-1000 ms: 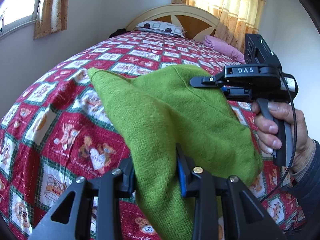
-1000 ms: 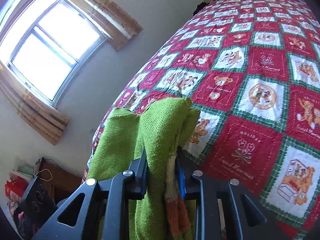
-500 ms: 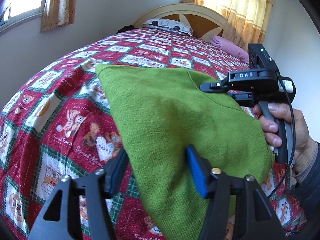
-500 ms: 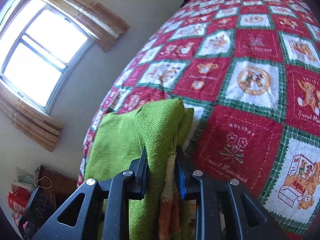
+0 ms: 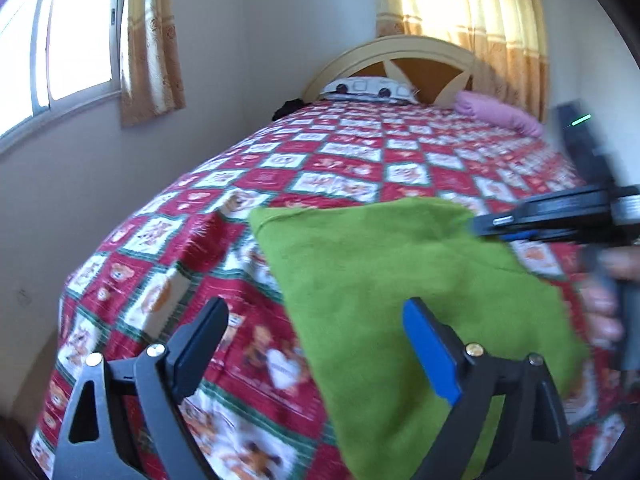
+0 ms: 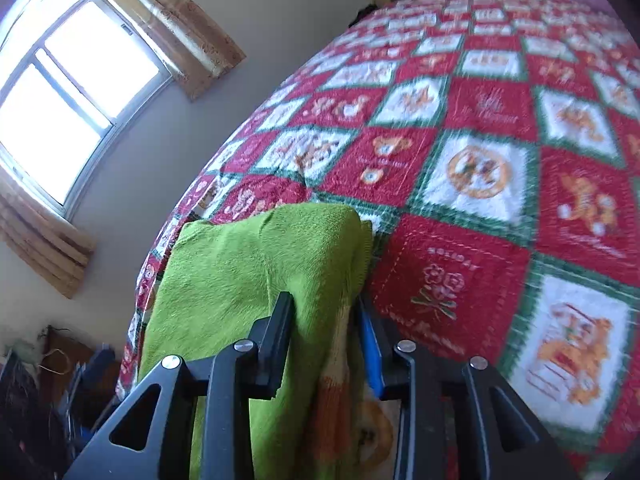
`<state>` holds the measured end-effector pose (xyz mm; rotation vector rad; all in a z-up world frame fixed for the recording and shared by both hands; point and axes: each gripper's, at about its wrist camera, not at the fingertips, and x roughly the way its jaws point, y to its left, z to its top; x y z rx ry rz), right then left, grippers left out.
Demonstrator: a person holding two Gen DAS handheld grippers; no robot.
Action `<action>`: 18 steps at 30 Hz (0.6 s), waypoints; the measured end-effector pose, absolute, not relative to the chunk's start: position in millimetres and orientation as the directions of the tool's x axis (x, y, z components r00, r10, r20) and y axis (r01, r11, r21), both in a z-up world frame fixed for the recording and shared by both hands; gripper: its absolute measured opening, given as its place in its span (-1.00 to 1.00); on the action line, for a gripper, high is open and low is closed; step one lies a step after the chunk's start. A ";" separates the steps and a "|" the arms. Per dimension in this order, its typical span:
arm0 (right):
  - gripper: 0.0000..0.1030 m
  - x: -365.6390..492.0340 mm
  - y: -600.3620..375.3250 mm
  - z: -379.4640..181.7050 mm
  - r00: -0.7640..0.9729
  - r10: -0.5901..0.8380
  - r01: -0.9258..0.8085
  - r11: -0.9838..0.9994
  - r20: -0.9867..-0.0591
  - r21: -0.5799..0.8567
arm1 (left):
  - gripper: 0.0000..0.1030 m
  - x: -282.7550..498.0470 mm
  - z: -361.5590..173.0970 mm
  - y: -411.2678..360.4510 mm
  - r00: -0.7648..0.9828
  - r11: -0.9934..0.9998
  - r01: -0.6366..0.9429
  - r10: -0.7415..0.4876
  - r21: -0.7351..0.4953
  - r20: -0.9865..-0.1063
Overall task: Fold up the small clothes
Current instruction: 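Lay the edge down on the sweater and open the right gripper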
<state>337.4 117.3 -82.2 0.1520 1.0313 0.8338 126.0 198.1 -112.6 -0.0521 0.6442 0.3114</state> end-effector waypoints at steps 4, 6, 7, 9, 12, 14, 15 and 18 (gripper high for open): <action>-0.26 291.0 103.6 -55.3 0.236 0.709 -0.627 0.634 -0.664 0.454 | 0.80 137.2 -130.2 207.7 0.729 0.948 -0.318 0.264 0.029 -0.632; -0.27 268.8 106.3 -54.9 0.223 0.688 -0.674 0.621 -0.691 0.401 | 0.81 139.0 -134.7 205.3 0.730 0.948 -0.318 0.258 0.019 -0.632; -0.27 260.6 109.0 -58.7 0.239 0.654 -0.685 0.638 -0.718 0.352 | 0.81 141.3 -136.8 202.6 0.726 0.950 -0.312 0.256 0.026 -0.639; -0.54 255.2 110.7 -72.9 0.268 0.578 -0.679 0.681 -0.771 0.275 | 0.82 142.8 -139.1 196.7 0.720 0.951 -0.306 0.256 0.036 -0.645; -0.56 262.3 99.7 -88.7 0.262 0.569 -0.647 0.703 -0.779 0.296 | 0.99 140.5 -142.5 197.0 0.719 0.946 -0.322 0.273 0.042 -0.639; -0.56 261.3 94.3 -91.4 0.269 0.583 -0.649 0.698 -0.766 0.304 | 1.00 135.0 -144.1 201.9 0.726 0.943 -0.332 0.257 0.003 -0.637; -0.56 259.6 92.7 -93.2 0.276 0.585 -0.652 0.697 -0.762 0.299 | 1.00 131.8 -145.8 203.9 0.732 0.945 -0.328 0.241 -0.019 -0.638; -0.56 258.8 89.2 -101.9 0.286 0.596 -0.646 0.698 -0.750 0.308 | 1.00 122.1 -149.6 205.7 0.744 0.945 -0.321 0.210 -0.064 -0.634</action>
